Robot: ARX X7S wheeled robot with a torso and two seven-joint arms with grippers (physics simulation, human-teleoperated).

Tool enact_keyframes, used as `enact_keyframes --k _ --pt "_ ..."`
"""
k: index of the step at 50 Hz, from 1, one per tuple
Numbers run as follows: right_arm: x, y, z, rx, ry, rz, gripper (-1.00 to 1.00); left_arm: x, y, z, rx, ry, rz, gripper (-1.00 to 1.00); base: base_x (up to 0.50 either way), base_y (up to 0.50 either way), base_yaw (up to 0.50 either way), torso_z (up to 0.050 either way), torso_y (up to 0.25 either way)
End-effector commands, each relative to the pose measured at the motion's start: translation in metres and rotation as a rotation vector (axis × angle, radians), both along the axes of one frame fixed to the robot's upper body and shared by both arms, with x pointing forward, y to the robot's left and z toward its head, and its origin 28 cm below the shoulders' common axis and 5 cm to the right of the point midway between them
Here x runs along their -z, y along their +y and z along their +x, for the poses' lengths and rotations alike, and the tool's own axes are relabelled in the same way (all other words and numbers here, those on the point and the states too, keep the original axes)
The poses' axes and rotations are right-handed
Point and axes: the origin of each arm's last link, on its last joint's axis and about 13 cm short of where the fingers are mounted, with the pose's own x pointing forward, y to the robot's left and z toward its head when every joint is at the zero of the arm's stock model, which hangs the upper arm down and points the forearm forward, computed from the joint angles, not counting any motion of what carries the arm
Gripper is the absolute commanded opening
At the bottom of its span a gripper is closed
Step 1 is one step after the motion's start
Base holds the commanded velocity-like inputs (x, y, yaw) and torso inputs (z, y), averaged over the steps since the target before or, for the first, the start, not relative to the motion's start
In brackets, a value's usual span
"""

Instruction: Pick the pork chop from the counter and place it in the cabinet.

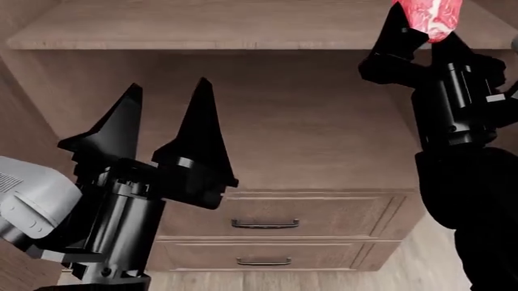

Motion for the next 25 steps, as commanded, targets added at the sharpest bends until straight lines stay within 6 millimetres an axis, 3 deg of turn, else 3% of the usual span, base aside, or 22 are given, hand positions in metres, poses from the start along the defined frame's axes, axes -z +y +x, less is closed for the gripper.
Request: enact_keyframes --k 1,14,16,25 --pt "-0.005 0.002 -0.007 0.046 -0.005 -0.067 -1.0 -0.001 0.003 -0.001 0.007 0.0 -0.01 1.0 0.5 0.0 0.0 0.0 0.0" --pt "-0.011 0.006 -0.013 0.043 -0.001 -0.094 -1.0 -0.002 0.007 -0.004 0.0 -0.007 -0.028 1.0 0.5 0.0 0.0 0.0 0.002" --pt "-0.012 0.006 -0.014 0.033 0.007 -0.1 -1.0 -0.003 0.007 -0.006 0.0 -0.009 -0.027 1.0 0.0 0.0 0.0 0.0 0.0" --pt "-0.058 -0.002 -0.042 -0.04 0.065 -0.162 -1.0 -0.007 0.002 -0.013 0.027 -0.014 -0.011 1.0 0.0 0.0 0.0 0.0 0.001"
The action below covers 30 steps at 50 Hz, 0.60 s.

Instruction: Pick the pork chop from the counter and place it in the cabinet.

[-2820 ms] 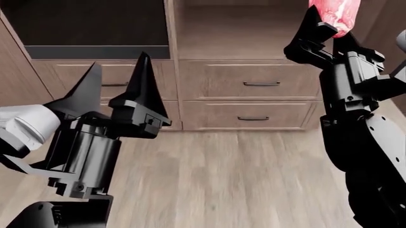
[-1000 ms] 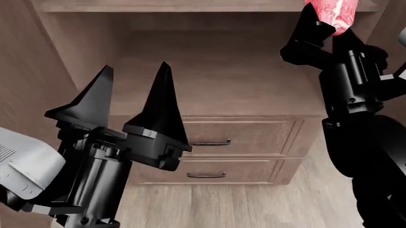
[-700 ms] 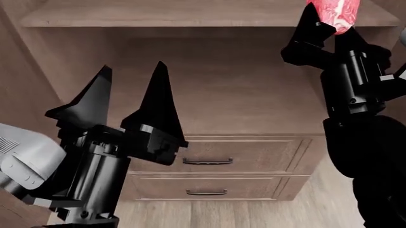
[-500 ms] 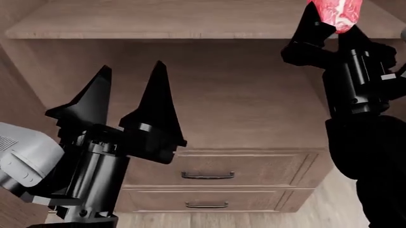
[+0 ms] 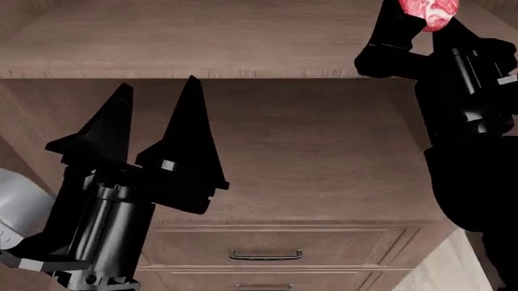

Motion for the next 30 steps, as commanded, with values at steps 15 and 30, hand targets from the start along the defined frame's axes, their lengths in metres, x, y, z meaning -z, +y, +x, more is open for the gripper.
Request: enact_keyframes --k 15,30 --pt "-0.061 -0.014 -0.048 0.046 -0.009 -0.208 -1.0 -0.009 -0.001 -0.013 0.024 -0.018 0.018 1.0 0.0 0.0 0.0 0.0 0.0" --pt "-0.061 -0.015 -0.048 0.046 -0.009 -0.208 -1.0 -0.009 -0.001 -0.013 0.024 -0.018 0.018 1.0 0.0 0.0 0.0 0.0 0.001"
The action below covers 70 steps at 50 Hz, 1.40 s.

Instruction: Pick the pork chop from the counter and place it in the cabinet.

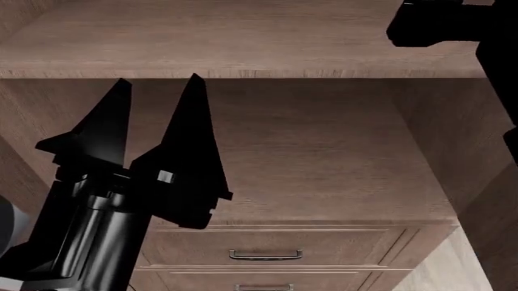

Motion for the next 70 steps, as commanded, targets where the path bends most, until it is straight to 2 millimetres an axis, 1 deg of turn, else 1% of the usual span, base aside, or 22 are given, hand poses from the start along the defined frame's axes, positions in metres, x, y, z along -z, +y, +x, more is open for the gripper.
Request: enact_keyframes --k 1,15,16,17,18,19,22,30,35,43,47,50,53,58,62,65,70 --pt "-0.004 -0.002 -0.004 0.015 -0.016 -0.021 -1.0 -0.001 0.0 -0.001 0.001 -0.001 0.001 1.0 0.0 0.0 0.0 0.0 0.0" --pt "-0.004 -0.002 -0.004 0.015 -0.016 -0.021 -1.0 -0.001 0.0 -0.001 0.001 -0.001 0.001 1.0 0.0 0.0 0.0 0.0 0.0" --pt "0.018 -0.01 0.035 0.037 0.142 -0.084 -1.0 0.0 0.004 0.002 -0.022 0.032 -0.006 1.0 0.0 0.0 0.0 0.0 0.0" --pt "0.031 -0.016 0.062 0.068 0.239 -0.123 -1.0 0.0 0.007 0.004 -0.038 0.052 -0.011 1.0 0.0 0.0 0.0 0.0 0.0" --pt "0.04 -0.019 0.078 0.077 0.298 -0.152 -1.0 0.0 0.009 0.006 -0.048 0.064 -0.014 1.0 0.0 0.0 0.0 0.0 0.0" --pt "0.044 -0.02 0.088 0.083 0.333 -0.17 -1.0 0.0 0.01 0.006 -0.054 0.072 -0.015 1.0 0.0 0.0 0.0 0.0 0.0" --pt "0.05 -0.022 0.102 0.086 0.376 -0.191 -1.0 0.0 0.011 0.008 -0.061 0.081 -0.018 1.0 0.0 0.0 0.0 0.0 0.0" --pt "0.064 -0.021 0.118 0.077 0.416 -0.19 -1.0 0.002 0.012 0.01 -0.072 0.09 -0.011 1.0 0.0 0.0 0.0 0.001 0.0" --pt "0.057 -0.025 0.128 0.069 0.423 -0.165 -1.0 0.001 0.012 0.01 -0.076 0.088 -0.006 1.0 0.0 0.0 0.0 0.0 0.002" --pt "0.032 -0.031 0.146 0.059 0.422 -0.12 -1.0 -0.001 0.011 0.008 -0.076 0.078 0.003 1.0 0.0 0.0 0.0 0.0 0.0" --pt "0.018 -0.035 0.158 0.061 0.437 -0.113 -1.0 -0.001 0.011 0.007 -0.078 0.076 0.007 1.0 0.0 0.0 0.0 0.0 0.0" --pt "0.007 -0.036 0.167 0.062 0.456 -0.124 -1.0 -0.001 0.01 0.007 -0.078 0.076 0.009 1.0 0.0 0.0 0.0 0.0 0.0" --pt "-0.001 -0.036 0.176 0.066 0.479 -0.155 -1.0 0.0 0.01 0.007 -0.076 0.078 0.01 1.0 0.0 0.0 0.0 0.0 0.003" --pt "0.008 -0.036 0.197 0.08 0.574 -0.227 -1.0 0.0 0.009 0.007 -0.071 0.082 0.01 1.0 0.0 0.0 0.0 0.0 0.0" --pt "0.022 -0.038 0.212 0.119 0.671 -0.296 -1.0 0.001 0.007 0.008 -0.065 0.084 0.013 1.0 0.0 0.0 0.0 0.0 0.0" --pt "0.031 -0.038 0.212 0.128 0.719 -0.323 -1.0 0.001 0.007 0.008 -0.065 0.085 0.014 1.0 0.0 0.0 0.0 0.0 0.0" --pt "0.032 -0.039 0.211 0.15 0.752 -0.348 -1.0 0.002 0.008 0.009 -0.072 0.087 0.015 1.0 0.0 0.0 0.0 0.0 0.0"
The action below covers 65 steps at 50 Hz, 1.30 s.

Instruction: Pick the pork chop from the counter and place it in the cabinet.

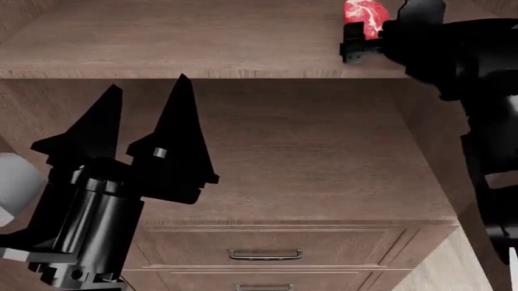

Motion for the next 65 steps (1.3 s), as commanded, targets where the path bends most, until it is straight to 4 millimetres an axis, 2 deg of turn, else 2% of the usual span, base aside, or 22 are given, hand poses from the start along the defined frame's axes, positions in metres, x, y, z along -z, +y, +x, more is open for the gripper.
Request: enact_keyframes --k 1,12,20,21,36,45,65 --pt "0.007 -0.008 0.005 0.042 0.139 -0.146 -1.0 0.001 0.0 0.001 -0.003 0.005 0.005 1.0 0.0 0.0 0.0 0.0 0.0" --pt "-0.01 -0.014 0.0 0.068 0.149 -0.173 -1.0 -0.001 0.003 0.001 -0.017 0.0 0.006 1.0 0.0 0.0 0.0 0.0 0.0" --pt "-0.005 -0.017 -0.001 0.07 0.188 -0.196 -1.0 -0.002 0.002 0.0 -0.016 0.002 0.004 1.0 0.0 0.0 0.0 0.0 0.0" --pt "-0.006 -0.018 -0.001 0.096 0.186 -0.219 1.0 -0.002 0.002 0.0 -0.015 0.002 0.005 1.0 0.0 0.0 0.0 0.0 0.0" --pt "-0.012 -0.014 0.0 0.047 0.147 -0.145 1.0 -0.002 0.003 -0.001 -0.018 0.003 0.007 1.0 0.0 0.0 0.0 0.0 0.0" --pt "-0.031 -0.01 -0.001 0.003 0.051 -0.055 1.0 -0.004 0.003 -0.003 -0.016 -0.008 0.008 1.0 0.0 0.0 0.0 0.0 0.0" --pt "-0.052 -0.009 -0.002 -0.057 -0.061 -0.036 1.0 -0.004 0.001 -0.007 0.0 -0.017 0.011 1.0 0.0 0.0 0.0 0.0 0.0"
